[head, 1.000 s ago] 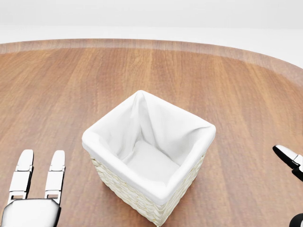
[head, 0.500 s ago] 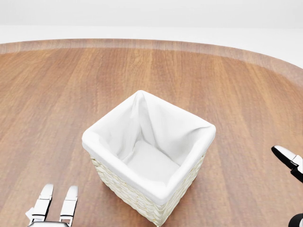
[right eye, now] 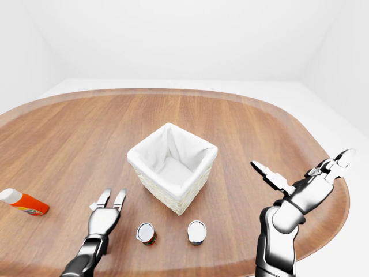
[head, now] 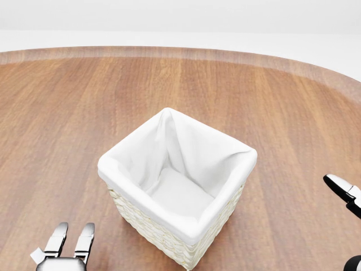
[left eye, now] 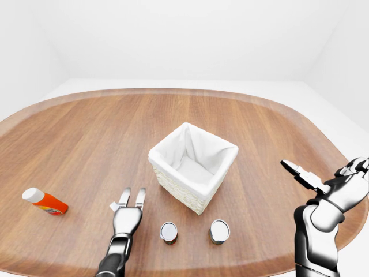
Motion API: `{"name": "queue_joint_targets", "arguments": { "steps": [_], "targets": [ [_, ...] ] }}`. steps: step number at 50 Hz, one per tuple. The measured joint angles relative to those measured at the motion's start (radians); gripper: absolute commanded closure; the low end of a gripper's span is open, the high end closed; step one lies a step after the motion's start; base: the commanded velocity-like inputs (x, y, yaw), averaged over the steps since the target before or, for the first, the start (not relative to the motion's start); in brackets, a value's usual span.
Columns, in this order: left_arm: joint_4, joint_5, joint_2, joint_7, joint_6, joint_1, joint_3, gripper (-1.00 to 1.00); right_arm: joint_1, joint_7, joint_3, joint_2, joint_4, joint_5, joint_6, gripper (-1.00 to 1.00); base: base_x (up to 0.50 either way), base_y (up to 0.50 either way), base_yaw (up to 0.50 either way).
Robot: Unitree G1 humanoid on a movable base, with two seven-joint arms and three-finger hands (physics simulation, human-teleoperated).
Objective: Pick up the alphabet soup and the cream cheese box, and put them in the basket.
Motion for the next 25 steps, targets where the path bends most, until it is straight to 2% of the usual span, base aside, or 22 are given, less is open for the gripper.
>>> {"name": "queue_joint_targets", "arguments": {
  "steps": [13, 25],
  "targets": [
    [0.184, -0.076, 0.014, 0.0, -0.042, -0.113, -0.01, -1.0, -0.002, 0.0, 0.001, -0.001, 0.006, -0.002, 0.0, -1.0, 0.0, 0.0, 0.0],
    [0.282, -0.13, 0.026, 0.0, -0.061, -0.164, -0.015, -1.0, -0.002, 0.0, 0.002, -0.001, 0.004, -0.003, 0.0, -1.0, 0.0, 0.0, 0.0]
  ]
}}
